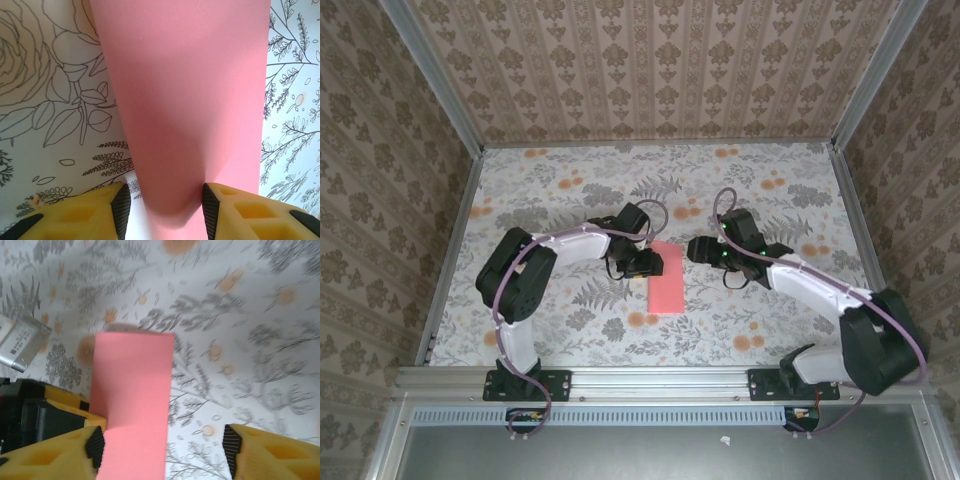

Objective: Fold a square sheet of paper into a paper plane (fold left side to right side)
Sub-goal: First fold in half a square sheet of paper at the center of the table, then hold the square sheet of paper at the center of the table.

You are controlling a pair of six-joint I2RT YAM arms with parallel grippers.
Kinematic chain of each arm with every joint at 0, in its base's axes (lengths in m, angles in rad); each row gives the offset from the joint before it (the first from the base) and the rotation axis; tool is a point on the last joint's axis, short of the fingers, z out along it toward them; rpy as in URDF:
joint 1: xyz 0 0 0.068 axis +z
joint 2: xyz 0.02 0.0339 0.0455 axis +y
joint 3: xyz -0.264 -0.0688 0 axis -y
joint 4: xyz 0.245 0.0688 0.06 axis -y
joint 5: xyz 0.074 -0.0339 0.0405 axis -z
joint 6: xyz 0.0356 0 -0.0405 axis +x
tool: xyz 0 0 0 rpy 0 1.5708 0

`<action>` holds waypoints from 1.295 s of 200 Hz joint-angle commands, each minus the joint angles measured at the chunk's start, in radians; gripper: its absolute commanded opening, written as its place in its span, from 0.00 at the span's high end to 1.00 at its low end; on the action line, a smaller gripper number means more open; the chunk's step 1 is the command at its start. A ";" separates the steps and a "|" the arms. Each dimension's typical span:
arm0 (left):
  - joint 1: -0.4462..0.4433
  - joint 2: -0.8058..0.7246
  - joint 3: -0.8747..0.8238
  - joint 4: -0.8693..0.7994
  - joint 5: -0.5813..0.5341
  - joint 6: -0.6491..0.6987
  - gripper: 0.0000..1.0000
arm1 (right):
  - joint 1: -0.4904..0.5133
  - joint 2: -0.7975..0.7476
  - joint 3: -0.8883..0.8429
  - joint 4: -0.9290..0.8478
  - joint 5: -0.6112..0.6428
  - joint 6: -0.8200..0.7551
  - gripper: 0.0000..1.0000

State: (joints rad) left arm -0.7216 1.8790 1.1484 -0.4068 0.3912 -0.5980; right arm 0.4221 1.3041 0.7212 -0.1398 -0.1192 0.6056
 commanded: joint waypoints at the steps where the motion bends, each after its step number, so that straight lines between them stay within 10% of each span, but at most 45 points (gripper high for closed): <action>1: -0.010 0.038 0.010 -0.066 -0.038 0.024 0.54 | -0.022 -0.065 -0.041 -0.017 0.081 0.011 0.23; 259: 0.000 0.056 0.017 -0.065 -0.063 -0.020 0.53 | -0.037 -0.064 -0.049 -0.052 0.000 -0.006 0.18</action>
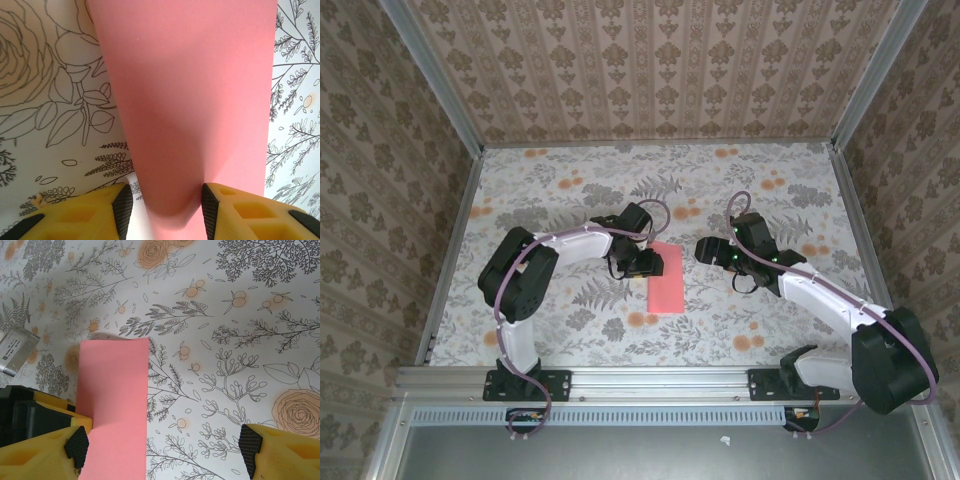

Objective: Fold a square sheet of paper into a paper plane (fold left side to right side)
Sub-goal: Hold the square sheet of paper at the center of the table.

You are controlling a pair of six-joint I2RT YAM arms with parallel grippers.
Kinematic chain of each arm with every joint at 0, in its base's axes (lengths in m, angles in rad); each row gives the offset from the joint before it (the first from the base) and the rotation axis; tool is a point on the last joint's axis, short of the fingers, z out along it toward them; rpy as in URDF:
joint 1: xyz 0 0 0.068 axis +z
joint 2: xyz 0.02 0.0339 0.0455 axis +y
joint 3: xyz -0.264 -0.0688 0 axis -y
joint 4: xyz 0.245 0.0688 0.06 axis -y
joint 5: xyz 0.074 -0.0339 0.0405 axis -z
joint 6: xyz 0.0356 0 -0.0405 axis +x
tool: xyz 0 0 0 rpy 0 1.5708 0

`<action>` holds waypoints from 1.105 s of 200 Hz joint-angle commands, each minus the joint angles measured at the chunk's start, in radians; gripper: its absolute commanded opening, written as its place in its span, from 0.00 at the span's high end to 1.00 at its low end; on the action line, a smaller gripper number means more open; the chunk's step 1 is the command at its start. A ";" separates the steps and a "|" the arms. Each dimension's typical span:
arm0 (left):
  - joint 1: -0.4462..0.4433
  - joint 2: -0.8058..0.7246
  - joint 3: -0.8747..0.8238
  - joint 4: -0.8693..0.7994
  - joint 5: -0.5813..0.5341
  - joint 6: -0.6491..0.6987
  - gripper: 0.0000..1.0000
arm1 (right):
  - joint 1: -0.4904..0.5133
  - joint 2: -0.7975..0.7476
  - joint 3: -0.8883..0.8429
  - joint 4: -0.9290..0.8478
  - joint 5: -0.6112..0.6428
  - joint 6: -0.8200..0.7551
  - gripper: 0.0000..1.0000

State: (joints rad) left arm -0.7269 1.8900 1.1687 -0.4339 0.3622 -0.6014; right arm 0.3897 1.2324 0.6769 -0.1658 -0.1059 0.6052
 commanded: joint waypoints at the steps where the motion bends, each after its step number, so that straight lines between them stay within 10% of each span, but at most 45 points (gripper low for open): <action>1: 0.005 0.045 -0.002 -0.038 -0.034 -0.017 0.53 | -0.005 0.008 -0.005 -0.026 -0.014 -0.005 0.18; 221: 0.007 0.050 -0.011 -0.043 -0.057 -0.024 0.53 | 0.055 0.173 0.031 0.018 -0.202 0.018 0.34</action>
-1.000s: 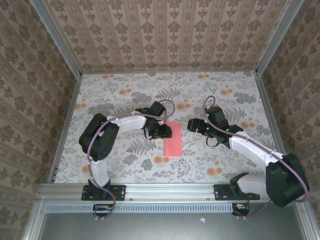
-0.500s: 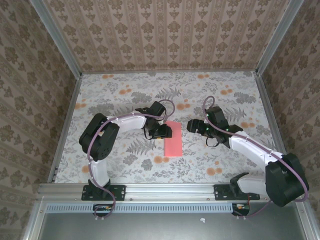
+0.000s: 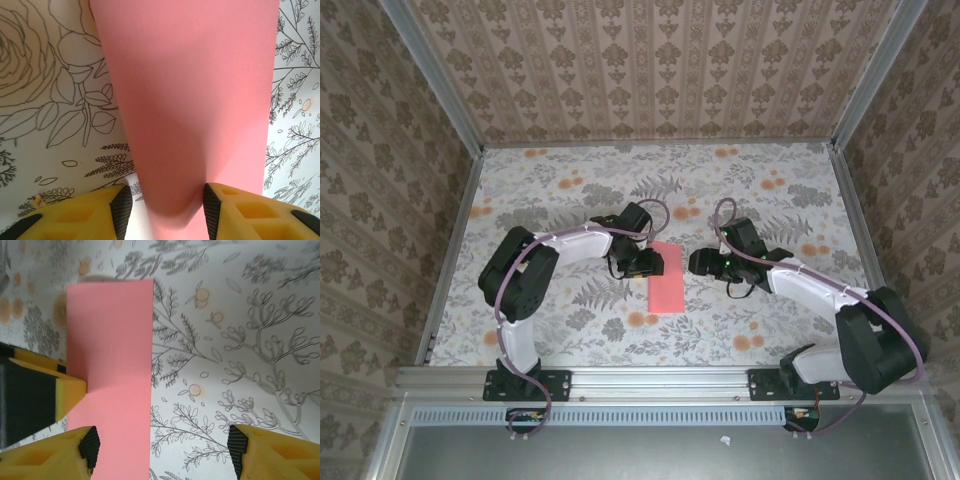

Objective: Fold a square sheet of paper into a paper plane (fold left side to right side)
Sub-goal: Hold the square sheet of paper at the center of the table.

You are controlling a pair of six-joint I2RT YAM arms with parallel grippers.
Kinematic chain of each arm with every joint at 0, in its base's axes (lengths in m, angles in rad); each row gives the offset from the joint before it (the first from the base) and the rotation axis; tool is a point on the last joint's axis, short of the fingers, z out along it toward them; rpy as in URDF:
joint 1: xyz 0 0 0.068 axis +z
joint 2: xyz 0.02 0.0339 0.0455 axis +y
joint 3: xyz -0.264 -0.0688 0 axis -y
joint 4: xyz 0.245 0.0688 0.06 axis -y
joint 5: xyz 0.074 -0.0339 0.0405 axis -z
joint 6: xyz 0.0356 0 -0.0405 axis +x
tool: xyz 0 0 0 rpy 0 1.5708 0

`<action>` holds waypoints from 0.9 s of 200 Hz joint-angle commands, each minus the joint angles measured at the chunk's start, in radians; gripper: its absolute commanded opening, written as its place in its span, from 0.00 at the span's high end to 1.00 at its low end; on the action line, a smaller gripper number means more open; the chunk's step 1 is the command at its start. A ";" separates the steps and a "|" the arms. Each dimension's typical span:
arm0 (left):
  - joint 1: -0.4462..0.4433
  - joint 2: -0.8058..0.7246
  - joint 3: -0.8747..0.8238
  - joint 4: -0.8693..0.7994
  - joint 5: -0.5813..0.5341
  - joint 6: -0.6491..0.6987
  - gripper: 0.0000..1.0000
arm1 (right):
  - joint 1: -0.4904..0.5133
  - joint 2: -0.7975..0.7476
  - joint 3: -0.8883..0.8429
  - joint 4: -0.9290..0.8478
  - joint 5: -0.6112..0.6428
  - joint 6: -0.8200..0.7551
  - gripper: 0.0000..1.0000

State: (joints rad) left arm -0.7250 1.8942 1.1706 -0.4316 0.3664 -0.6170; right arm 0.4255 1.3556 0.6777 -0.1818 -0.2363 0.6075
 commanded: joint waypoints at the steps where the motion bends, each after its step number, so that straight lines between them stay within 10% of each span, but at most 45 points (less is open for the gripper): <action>1: 0.006 0.046 -0.013 -0.046 -0.061 -0.008 0.53 | 0.020 0.055 0.031 0.036 -0.074 0.016 0.34; 62: 0.004 0.051 -0.012 -0.050 -0.061 -0.006 0.53 | 0.039 0.242 0.090 0.128 -0.205 0.051 0.84; 180: 0.004 0.044 -0.009 -0.053 -0.063 0.000 0.54 | 0.064 0.376 0.135 0.066 -0.159 0.035 0.89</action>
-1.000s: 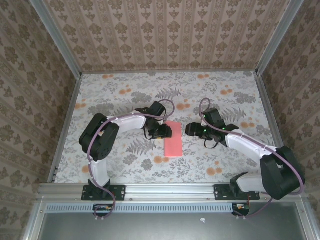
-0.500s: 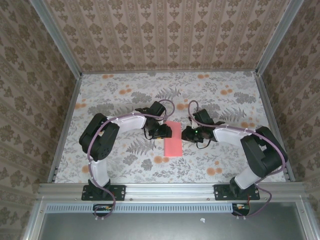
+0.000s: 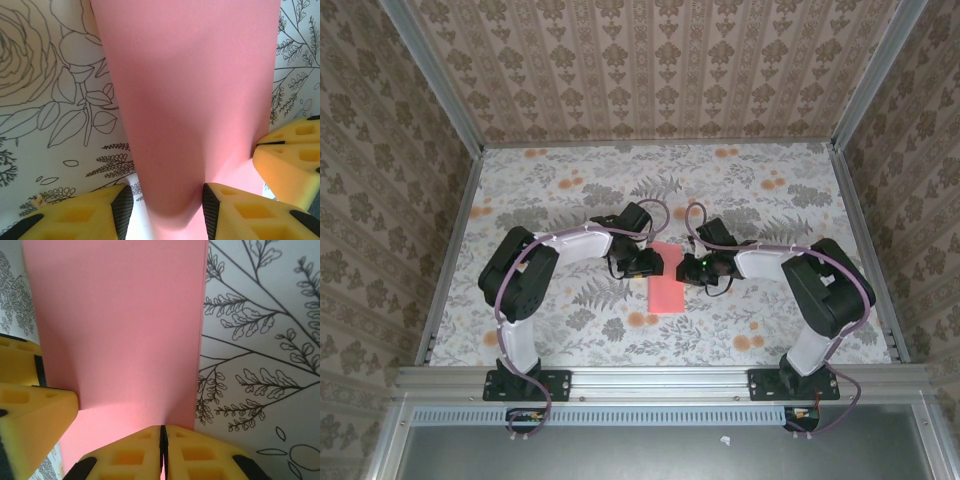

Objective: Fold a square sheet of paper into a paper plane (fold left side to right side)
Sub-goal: Hold the square sheet of paper at the center of the table.

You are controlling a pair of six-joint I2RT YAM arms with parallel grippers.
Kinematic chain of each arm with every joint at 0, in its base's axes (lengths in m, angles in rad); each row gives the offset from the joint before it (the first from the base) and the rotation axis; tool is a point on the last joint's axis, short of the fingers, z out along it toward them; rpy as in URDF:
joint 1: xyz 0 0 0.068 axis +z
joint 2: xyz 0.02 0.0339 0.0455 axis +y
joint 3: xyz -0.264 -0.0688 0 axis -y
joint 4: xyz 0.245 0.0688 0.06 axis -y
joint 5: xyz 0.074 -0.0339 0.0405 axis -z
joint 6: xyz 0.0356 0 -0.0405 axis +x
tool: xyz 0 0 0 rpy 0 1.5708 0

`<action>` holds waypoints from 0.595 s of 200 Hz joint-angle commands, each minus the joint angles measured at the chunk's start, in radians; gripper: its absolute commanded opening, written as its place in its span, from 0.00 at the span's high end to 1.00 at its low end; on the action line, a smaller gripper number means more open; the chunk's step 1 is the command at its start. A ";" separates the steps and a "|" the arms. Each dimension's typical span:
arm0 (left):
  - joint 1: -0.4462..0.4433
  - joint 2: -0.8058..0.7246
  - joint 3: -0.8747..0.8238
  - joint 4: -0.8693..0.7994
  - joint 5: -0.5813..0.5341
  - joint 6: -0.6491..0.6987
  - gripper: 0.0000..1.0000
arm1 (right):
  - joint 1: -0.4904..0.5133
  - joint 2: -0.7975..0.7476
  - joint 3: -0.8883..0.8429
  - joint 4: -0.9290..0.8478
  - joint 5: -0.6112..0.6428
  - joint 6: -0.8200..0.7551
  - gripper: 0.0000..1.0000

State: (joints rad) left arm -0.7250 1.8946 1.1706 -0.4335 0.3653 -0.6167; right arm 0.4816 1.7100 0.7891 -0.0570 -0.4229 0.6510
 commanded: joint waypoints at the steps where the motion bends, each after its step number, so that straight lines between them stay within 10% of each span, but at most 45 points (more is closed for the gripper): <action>1: 0.004 0.043 -0.009 -0.051 -0.062 0.000 0.54 | 0.008 0.022 0.024 -0.061 0.028 -0.009 0.89; 94: 0.077 -0.201 -0.056 -0.030 -0.030 0.028 0.43 | 0.015 0.049 0.007 -0.125 0.052 -0.017 0.89; 119: 0.092 -0.253 -0.087 0.028 0.072 0.027 0.55 | 0.017 0.052 0.011 -0.131 0.055 -0.018 0.89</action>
State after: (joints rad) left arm -0.6399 1.7039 1.1156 -0.4412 0.3515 -0.6029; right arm 0.4831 1.7191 0.8051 -0.0818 -0.4156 0.6502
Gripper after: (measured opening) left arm 0.516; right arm 0.107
